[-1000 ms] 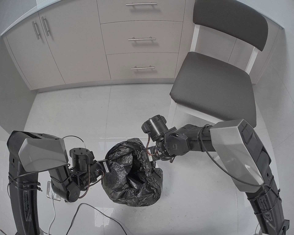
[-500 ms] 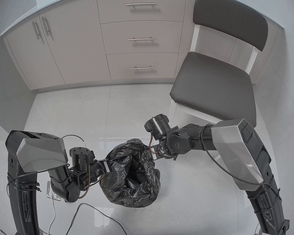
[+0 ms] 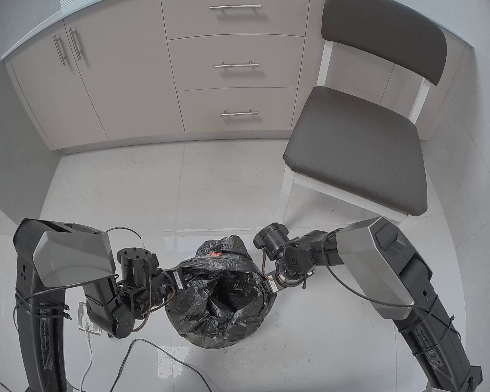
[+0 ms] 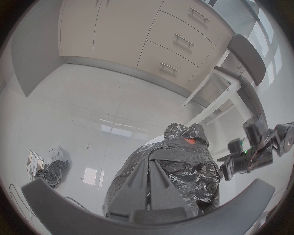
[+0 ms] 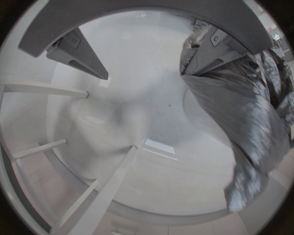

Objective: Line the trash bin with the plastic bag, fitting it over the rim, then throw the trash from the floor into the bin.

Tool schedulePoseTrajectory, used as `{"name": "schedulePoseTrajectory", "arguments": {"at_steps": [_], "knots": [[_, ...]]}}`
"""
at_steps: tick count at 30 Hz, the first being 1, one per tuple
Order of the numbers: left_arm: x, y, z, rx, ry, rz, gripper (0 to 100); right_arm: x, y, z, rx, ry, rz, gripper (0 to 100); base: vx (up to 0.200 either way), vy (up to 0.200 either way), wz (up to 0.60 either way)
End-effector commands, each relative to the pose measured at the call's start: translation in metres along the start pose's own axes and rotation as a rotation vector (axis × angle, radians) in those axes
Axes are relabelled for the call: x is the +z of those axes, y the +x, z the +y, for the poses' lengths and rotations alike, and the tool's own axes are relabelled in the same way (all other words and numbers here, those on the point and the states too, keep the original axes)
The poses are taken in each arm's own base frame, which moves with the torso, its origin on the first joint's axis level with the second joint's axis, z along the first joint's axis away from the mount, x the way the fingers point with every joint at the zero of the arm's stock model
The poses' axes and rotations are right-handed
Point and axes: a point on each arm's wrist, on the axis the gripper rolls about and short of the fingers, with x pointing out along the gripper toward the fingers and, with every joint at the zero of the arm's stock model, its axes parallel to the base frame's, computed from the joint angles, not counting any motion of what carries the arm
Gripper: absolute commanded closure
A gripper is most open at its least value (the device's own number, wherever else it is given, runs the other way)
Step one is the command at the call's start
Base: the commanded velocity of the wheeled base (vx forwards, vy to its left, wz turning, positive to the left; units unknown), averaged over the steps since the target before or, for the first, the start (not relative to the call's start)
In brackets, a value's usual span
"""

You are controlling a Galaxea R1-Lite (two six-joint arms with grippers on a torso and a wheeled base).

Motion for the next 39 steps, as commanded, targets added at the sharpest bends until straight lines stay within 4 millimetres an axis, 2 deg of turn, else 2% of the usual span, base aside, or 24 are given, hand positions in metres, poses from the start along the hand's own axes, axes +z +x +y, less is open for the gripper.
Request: {"name": "schedulePoseTrajectory", "arguments": {"at_steps": [1,5,10,13,15,16,20,21,23,25,26,27,28,29,30,32,33,35,37,38,39], "knots": [[-0.001,0.000,0.000,0.000,0.000,0.003,100,-0.018,0.024,0.007,-0.010,-0.029,0.065,0,0.000,0.000,0.00],[-0.002,0.000,-0.001,-0.001,0.000,0.007,100,-0.030,0.036,0.011,-0.017,-0.051,0.114,0,0.000,0.000,0.00],[-0.002,0.000,-0.001,-0.001,0.000,0.006,100,-0.029,0.032,0.009,-0.015,-0.056,0.126,0,0.000,0.000,0.00],[-0.001,-0.001,-0.002,-0.003,0.000,0.002,100,-0.015,0.020,-0.007,-0.016,-0.021,0.095,0,0.000,0.000,0.00],[-0.001,-0.001,-0.002,-0.006,0.001,0.003,100,-0.012,0.015,-0.010,-0.016,-0.014,0.086,0,0.000,0.000,0.00],[-0.001,-0.001,-0.002,-0.006,0.001,0.003,100,-0.001,0.003,-0.021,-0.018,0.012,0.058,0,0.000,0.000,0.00],[0.002,-0.003,-0.003,-0.009,-0.001,-0.004,100,0.010,-0.012,-0.035,-0.022,0.035,0.034,0,0.000,0.000,0.00],[0.006,-0.006,-0.005,-0.014,-0.003,-0.016,100,0.017,-0.029,-0.047,-0.024,0.042,0.038,0,0.000,0.000,0.00],[0.007,-0.008,-0.006,-0.016,-0.004,-0.016,100,0.019,-0.036,-0.050,-0.023,0.046,0.040,0,0.000,0.000,0.00],[0.011,-0.016,-0.012,-0.032,0.001,-0.025,100,0.028,-0.064,-0.062,-0.010,0.060,0.028,0,0.000,0.000,0.00],[0.012,-0.017,-0.013,-0.034,0.001,-0.023,100,0.028,-0.068,-0.063,-0.007,0.060,0.028,0,0.000,0.000,0.00],[0.014,-0.022,-0.015,-0.039,0.003,-0.028,100,0.029,-0.085,-0.069,0.018,0.062,0.050,0,0.000,0.000,0.00],[0.014,-0.022,-0.015,-0.039,0.003,-0.028,100,0.029,-0.087,-0.070,0.020,0.062,0.053,0,0.000,0.000,0.00],[0.016,-0.028,-0.019,-0.050,0.006,-0.032,100,0.026,-0.115,-0.082,0.114,0.072,0.136,0,0.000,0.000,0.00],[0.017,-0.030,-0.021,-0.055,0.008,-0.033,100,0.021,-0.134,-0.094,0.210,0.087,0.217,0,0.000,0.000,0.00],[0.018,-0.033,-0.024,-0.063,0.010,-0.035,100,0.006,-0.176,-0.119,0.473,0.131,0.406,0,0.000,0.000,0.00],[0.018,-0.033,-0.024,-0.064,0.011,-0.034,100,-0.004,-0.199,-0.136,0.665,0.174,0.522,0,0.000,0.000,0.00],[0.019,-0.033,-0.025,-0.066,0.011,-0.039,100,-0.024,-0.228,-0.160,0.939,0.195,0.708,0,0.000,0.000,0.00],[0.019,-0.032,-0.025,-0.067,0.011,-0.041,100,-0.025,-0.238,-0.162,1.015,0.126,0.658,0,0.000,0.000,0.00],[0.018,-0.032,-0.025,-0.066,0.011,-0.039,100,-0.026,-0.255,-0.161,1.019,0.112,0.626,0,0.000,0.000,0.00],[0.018,-0.032,-0.024,-0.064,0.011,-0.036,100,-0.023,-0.274,-0.160,1.029,0.070,0.523,0,0.000,0.000,0.00]]}}
